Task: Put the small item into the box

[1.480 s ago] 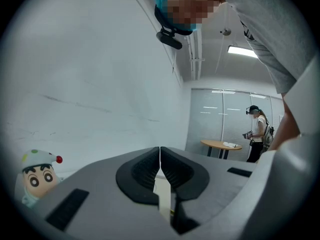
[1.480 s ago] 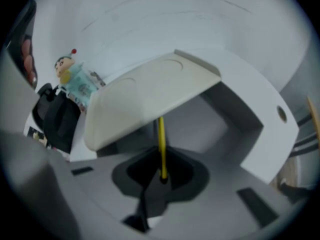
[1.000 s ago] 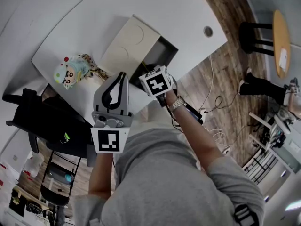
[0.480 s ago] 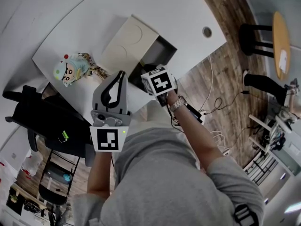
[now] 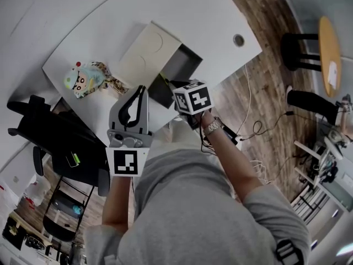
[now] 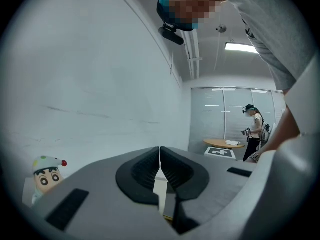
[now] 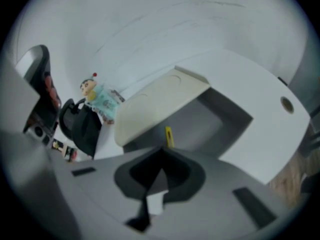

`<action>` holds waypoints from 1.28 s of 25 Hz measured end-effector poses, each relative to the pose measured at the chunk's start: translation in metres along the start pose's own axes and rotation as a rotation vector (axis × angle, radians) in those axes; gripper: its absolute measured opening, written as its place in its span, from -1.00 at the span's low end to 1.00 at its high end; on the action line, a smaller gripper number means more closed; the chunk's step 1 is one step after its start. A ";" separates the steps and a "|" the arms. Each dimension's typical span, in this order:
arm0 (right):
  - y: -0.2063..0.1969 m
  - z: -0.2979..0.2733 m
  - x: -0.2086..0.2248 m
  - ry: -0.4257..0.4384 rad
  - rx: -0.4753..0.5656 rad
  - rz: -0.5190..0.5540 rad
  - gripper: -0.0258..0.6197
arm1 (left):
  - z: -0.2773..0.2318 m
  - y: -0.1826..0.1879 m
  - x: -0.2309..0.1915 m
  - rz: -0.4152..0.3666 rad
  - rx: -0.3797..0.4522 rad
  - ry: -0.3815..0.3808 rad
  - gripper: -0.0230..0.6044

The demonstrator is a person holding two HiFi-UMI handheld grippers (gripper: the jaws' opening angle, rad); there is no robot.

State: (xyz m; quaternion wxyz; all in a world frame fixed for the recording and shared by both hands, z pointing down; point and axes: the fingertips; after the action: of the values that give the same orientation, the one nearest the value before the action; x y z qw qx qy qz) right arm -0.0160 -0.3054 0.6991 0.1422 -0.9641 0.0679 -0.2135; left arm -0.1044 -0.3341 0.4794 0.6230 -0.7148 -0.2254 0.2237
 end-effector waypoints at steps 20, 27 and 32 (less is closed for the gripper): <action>-0.021 0.117 -0.020 0.190 0.211 0.036 -0.82 | 0.041 0.016 0.074 0.020 0.022 0.120 -0.81; -0.030 0.166 -0.027 0.233 0.310 0.079 -0.82 | 0.052 0.033 0.101 -0.020 0.061 0.134 -0.81; -0.030 0.205 -0.035 0.251 0.406 0.139 -0.82 | 0.064 0.038 0.116 -0.017 0.074 0.174 -0.81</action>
State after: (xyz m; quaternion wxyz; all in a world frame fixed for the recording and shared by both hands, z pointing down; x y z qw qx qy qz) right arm 0.0429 -0.2197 0.5168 0.3376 -0.8748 0.1069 -0.3305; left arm -0.0488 -0.2181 0.4292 0.6681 -0.7061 -0.1684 0.1636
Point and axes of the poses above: the fingertips, and each gripper's own axes: z backward along the fingers, x to its right, y out of its top, and after that the axes turned 4 degrees about -z, right-handed
